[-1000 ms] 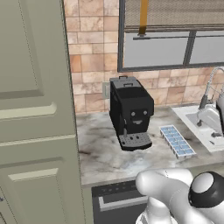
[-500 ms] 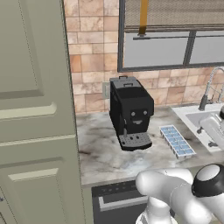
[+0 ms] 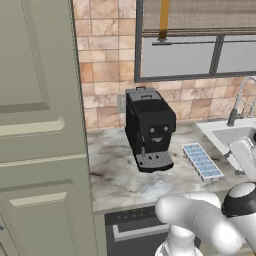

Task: The ice cube tray has been filled with water. Take the tray and place it in the freezer to make ice. Close the freezer door after placing the tray.

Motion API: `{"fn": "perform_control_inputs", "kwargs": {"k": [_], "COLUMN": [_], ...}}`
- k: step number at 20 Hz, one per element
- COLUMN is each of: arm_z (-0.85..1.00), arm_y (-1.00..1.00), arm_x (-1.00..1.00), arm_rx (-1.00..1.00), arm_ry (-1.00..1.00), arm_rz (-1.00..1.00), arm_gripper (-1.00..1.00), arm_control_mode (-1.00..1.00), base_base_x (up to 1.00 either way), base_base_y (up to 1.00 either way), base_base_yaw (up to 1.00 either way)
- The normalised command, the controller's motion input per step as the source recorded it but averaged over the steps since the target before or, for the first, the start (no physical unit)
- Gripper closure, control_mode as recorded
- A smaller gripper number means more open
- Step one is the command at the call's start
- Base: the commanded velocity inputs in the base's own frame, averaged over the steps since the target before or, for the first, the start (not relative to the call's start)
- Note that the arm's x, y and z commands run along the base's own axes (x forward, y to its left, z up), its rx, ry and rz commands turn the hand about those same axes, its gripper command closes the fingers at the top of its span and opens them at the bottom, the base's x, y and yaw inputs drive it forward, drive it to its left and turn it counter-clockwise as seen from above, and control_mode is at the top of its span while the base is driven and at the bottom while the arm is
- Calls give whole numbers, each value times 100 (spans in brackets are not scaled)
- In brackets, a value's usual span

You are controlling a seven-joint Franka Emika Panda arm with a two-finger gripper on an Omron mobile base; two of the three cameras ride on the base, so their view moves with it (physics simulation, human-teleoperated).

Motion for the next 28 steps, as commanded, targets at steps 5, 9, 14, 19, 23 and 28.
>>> {"fn": "perform_control_inputs", "kwargs": {"k": [5, 9, 14, 19, 23, 28], "arm_z": [-35, -29, -25, -25, -23, -20], "arm_y": [0, 0, 1, 12, 20, 25], "arm_x": [5, 6, 11, 15, 16, 11], "arm_rx": [10, 9, 8, 3, 2, 0], "arm_ry": [0, 0, 0, 1, 3, 4], "arm_rz": [-14, -14, -15, -16, -17, -16], "arm_gripper": [-100, -100, -100, -100, -100, -100], "arm_control_mode": [-100, -100, -100, -100, -100, -100], "base_base_x": [0, 0, 0, 0, 0, 0], "base_base_y": [0, 0, 0, 0, 0, 0], "base_base_yaw": [0, 0, 0, 0, 0, 0]}}
